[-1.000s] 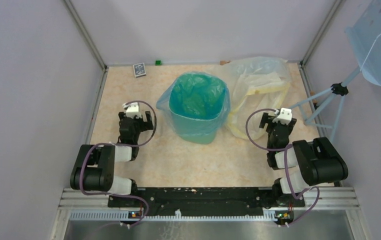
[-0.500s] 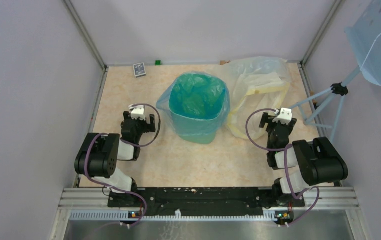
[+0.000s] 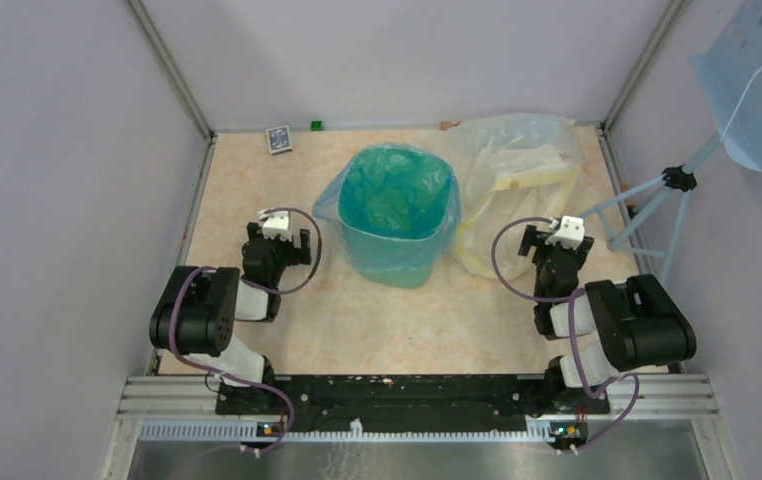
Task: Put the trash bags into the trash bin
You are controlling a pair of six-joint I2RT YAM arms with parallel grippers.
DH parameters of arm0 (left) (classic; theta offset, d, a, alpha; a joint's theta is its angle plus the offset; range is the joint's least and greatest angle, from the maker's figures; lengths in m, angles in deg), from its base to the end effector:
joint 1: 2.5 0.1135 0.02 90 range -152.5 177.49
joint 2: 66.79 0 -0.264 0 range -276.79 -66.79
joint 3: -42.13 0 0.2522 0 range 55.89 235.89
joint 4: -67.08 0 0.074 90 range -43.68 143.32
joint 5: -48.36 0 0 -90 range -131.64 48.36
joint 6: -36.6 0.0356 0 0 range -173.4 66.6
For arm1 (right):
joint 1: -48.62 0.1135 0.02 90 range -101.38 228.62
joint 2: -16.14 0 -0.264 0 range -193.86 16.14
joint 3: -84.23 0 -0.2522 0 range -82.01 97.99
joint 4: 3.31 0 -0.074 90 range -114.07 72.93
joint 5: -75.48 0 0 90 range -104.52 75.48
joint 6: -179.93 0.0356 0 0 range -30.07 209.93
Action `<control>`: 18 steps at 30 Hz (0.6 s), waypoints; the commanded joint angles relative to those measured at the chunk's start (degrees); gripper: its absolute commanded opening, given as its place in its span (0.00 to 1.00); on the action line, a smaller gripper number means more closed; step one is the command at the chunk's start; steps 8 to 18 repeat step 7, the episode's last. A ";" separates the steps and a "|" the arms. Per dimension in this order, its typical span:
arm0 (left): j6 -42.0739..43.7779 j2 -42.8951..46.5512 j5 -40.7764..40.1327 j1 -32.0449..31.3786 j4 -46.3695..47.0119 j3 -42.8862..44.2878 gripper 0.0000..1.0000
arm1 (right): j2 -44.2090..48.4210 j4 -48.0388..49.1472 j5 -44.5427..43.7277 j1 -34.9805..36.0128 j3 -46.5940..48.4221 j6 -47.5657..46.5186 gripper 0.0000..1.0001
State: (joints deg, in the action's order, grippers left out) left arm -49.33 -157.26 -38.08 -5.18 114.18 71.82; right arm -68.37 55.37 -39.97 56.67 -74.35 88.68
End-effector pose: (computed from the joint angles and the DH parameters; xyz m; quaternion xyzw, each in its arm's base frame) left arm 0.2513 -0.0140 0.1315 0.0654 0.7834 -0.0169 0.6178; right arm 0.2147 0.0149 0.1432 0.0911 0.7255 -0.1220 0.6711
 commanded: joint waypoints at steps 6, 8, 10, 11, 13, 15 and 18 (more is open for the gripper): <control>0.52 1.14 0.64 0.11 2.93 1.01 0.99 | 0.04 2.96 0.10 -0.58 1.04 0.82 0.90; 0.39 1.21 0.72 0.13 2.88 0.95 0.99 | -0.02 2.94 0.06 -0.58 1.04 0.82 0.90; 0.39 1.21 0.72 0.13 2.88 0.95 0.99 | -0.02 2.94 0.06 -0.58 1.04 0.82 0.90; 0.39 1.21 0.72 0.13 2.88 0.95 0.99 | -0.02 2.94 0.06 -0.58 1.04 0.82 0.90; 0.39 1.21 0.72 0.13 2.88 0.95 0.99 | -0.02 2.94 0.06 -0.58 1.04 0.82 0.90; 0.39 1.21 0.72 0.13 2.88 0.95 0.99 | -0.02 2.94 0.06 -0.58 1.04 0.82 0.90; 0.39 1.21 0.72 0.13 2.88 0.95 0.99 | -0.02 2.94 0.06 -0.58 1.04 0.82 0.90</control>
